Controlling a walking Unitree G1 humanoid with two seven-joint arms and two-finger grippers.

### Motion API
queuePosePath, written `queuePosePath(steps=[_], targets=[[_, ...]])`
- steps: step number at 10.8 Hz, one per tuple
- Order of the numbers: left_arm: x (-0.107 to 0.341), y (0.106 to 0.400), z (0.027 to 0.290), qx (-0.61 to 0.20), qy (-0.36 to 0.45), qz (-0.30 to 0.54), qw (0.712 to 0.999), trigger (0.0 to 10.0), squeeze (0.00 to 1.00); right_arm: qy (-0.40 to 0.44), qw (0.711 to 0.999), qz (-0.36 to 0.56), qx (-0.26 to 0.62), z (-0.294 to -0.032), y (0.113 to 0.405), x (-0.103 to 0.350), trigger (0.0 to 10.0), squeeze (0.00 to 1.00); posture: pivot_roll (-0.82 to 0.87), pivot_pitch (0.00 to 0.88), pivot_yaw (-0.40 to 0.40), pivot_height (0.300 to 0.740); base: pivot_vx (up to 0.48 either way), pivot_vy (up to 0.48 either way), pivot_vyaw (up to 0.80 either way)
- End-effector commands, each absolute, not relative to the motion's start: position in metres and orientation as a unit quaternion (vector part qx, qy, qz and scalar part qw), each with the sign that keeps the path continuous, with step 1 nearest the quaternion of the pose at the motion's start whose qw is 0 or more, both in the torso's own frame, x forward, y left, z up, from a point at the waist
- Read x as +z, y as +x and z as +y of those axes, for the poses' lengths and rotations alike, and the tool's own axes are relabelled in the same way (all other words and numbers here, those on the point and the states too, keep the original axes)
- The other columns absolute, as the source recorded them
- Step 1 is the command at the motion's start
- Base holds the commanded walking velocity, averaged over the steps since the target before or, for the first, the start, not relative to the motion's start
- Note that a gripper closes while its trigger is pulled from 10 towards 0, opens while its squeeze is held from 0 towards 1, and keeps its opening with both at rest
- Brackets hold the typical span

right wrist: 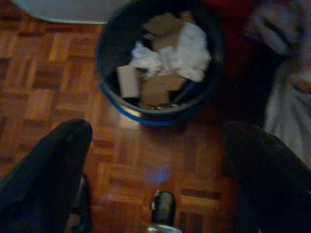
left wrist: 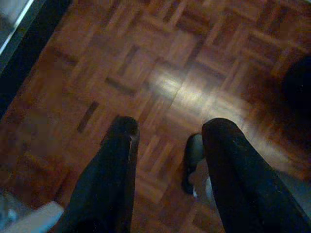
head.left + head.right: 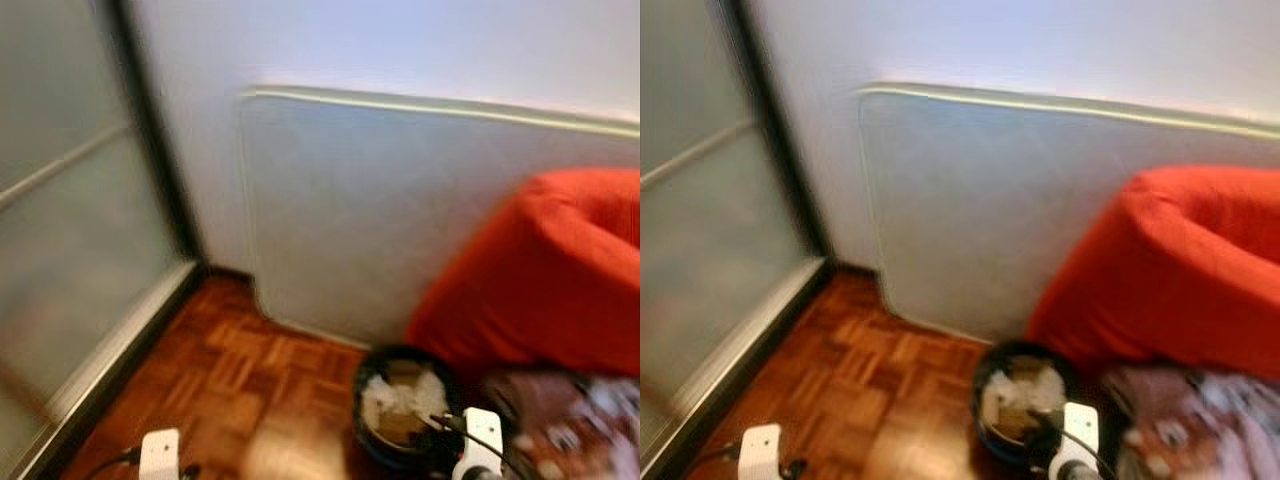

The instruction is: Clean up the room

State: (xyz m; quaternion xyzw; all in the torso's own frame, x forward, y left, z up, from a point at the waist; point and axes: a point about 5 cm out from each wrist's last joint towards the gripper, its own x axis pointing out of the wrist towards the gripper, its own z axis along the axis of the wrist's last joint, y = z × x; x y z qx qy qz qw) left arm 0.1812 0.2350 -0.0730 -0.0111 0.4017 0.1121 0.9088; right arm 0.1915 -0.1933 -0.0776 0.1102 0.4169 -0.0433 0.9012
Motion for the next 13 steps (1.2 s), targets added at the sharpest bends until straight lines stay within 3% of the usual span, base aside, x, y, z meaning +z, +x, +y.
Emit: queuePosePath(steps=[1, 9, 13], targets=[[-0.0723, 0.1842, 0.233, 0.111, -0.015, 0.4, 0.91, 10.0, 0.0, 0.107, 0.9, 0.42, -0.045, -0.1955, 0.1909, -0.0778, 10.0, 0.0, 0.17, 0.0, -0.045, 0.74, 0.0, 0.0, -0.77], [-0.0743, 0.1812, 0.2329, 0.113, -0.014, 0.411, 0.905, 10.0, 0.0, 0.106, 0.899, 0.423, -0.043, -0.1957, 0.1914, -0.0776, 10.0, 0.0, 0.18, 0.0, -0.046, 0.74, 0.0, 0.035, -0.78], [-0.0724, 0.1809, 0.2424, 0.096, 0.017, 0.422, 0.901, 10.0, 0.0, 0.113, 0.898, 0.422, -0.044, -0.1865, 0.1939, -0.0779, 10.0, 0.0, 0.17, 0.0, -0.002, 0.74, 0.0, 0.0, -0.78]])
